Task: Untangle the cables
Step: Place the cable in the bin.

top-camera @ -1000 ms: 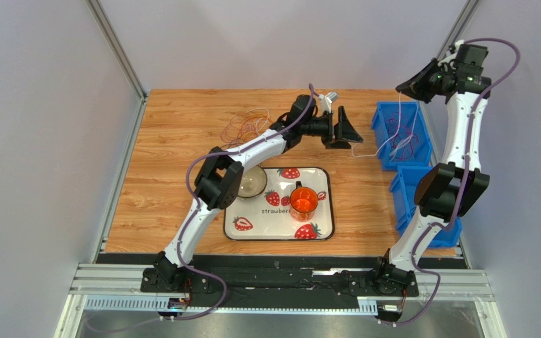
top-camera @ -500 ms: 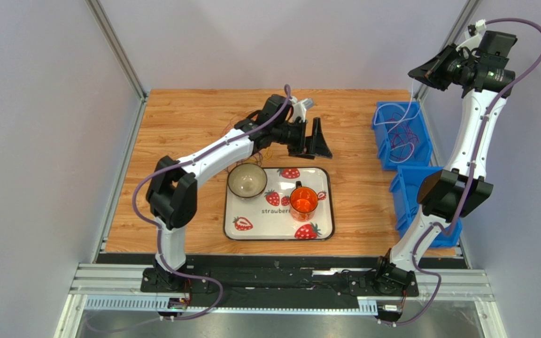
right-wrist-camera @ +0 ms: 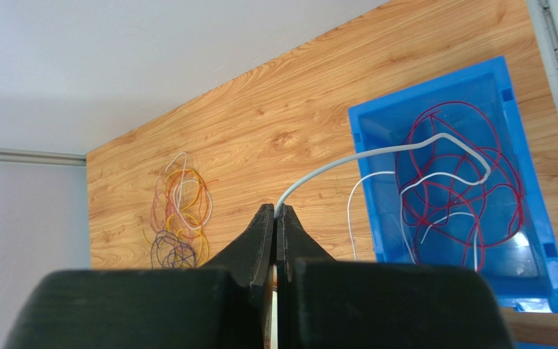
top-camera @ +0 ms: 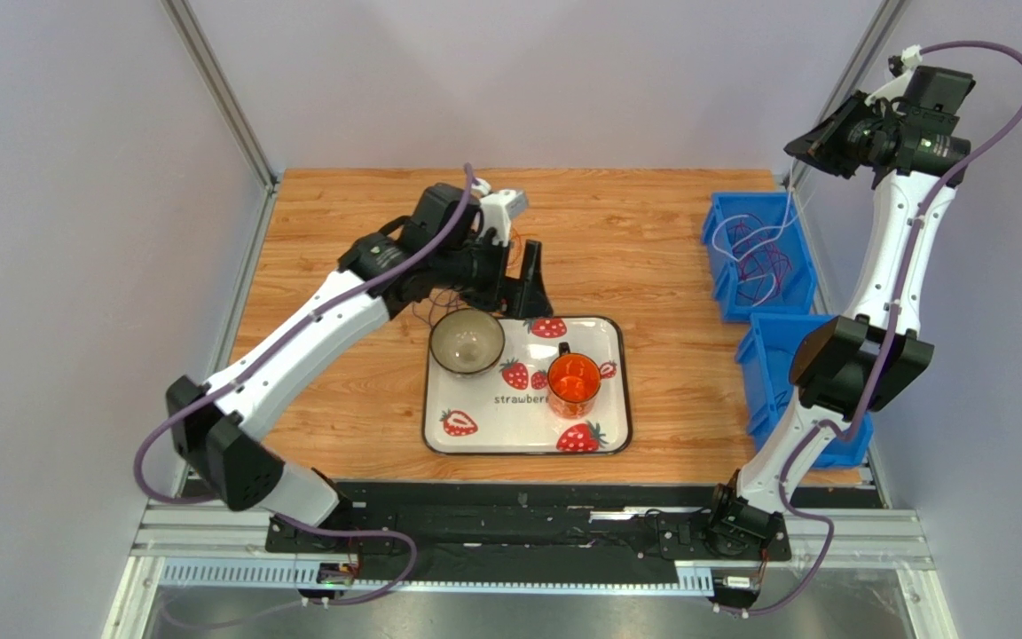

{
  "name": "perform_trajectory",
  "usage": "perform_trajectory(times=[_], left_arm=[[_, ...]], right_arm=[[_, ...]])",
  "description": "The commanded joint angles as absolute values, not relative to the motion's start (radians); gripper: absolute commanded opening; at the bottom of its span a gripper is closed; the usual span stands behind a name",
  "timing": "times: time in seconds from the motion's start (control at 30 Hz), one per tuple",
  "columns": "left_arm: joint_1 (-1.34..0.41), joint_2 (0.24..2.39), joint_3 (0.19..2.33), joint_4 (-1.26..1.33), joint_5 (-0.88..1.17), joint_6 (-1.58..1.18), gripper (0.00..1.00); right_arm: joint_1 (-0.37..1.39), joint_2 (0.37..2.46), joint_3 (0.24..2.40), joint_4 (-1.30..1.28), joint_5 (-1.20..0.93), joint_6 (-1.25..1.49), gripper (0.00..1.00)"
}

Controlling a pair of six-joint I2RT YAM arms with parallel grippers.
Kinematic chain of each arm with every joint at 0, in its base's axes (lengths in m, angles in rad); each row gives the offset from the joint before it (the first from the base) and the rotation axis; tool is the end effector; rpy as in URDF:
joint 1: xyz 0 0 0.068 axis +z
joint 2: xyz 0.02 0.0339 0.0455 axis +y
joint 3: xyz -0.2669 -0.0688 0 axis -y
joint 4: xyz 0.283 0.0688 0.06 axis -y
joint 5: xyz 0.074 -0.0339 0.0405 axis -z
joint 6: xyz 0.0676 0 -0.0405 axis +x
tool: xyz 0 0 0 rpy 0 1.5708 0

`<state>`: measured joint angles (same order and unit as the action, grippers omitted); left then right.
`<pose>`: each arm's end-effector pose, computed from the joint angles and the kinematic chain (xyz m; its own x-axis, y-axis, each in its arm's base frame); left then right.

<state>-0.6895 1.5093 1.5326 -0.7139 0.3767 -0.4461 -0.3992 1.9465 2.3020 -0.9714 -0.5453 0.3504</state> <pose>0.2856 -0.2677 0.3593 -0.7930 0.1339 -0.5943 0.5190 0.6594 -0.5440 0.4466 -0.1503 0.4404 -0.5198 0.5378 -0.6638 0.1285 0.8174 0.5616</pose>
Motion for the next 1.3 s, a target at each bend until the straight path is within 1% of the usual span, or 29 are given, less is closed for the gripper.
perform_trajectory(times=[0.0,0.1,0.23,0.47,0.7,0.83,1.27], left_arm=[[-0.666,1.321,1.467,-0.869,0.153,-0.335,0.97],[-0.66,1.203,1.381,-0.905,0.039,-0.301,0.98],[-0.654,1.076,1.238,-0.914,0.002,-0.284,0.99],[-0.637,0.934,1.148,-0.93,-0.107,-0.272,0.99],[-0.624,0.884,1.065,-0.902,-0.129,-0.275,0.99],[-0.623,0.858,1.006,-0.868,-0.13,-0.294,0.98],[-0.623,0.841,0.988,-0.859,-0.146,-0.296,0.97]], right_arm=[[-0.411,1.908,2.307,-0.914,-0.502,0.308,0.0],[-0.431,1.919,2.335,-0.908,-0.476,0.304,0.0],[-0.446,1.933,2.352,-0.9,-0.46,0.287,0.0],[-0.446,1.953,2.326,-0.904,-0.348,0.212,0.0],[-0.446,1.971,2.275,-0.868,-0.292,0.177,0.0],[-0.44,1.971,2.234,-0.832,-0.313,0.189,0.0],[-0.335,2.025,2.074,-0.732,-0.342,0.224,0.0]])
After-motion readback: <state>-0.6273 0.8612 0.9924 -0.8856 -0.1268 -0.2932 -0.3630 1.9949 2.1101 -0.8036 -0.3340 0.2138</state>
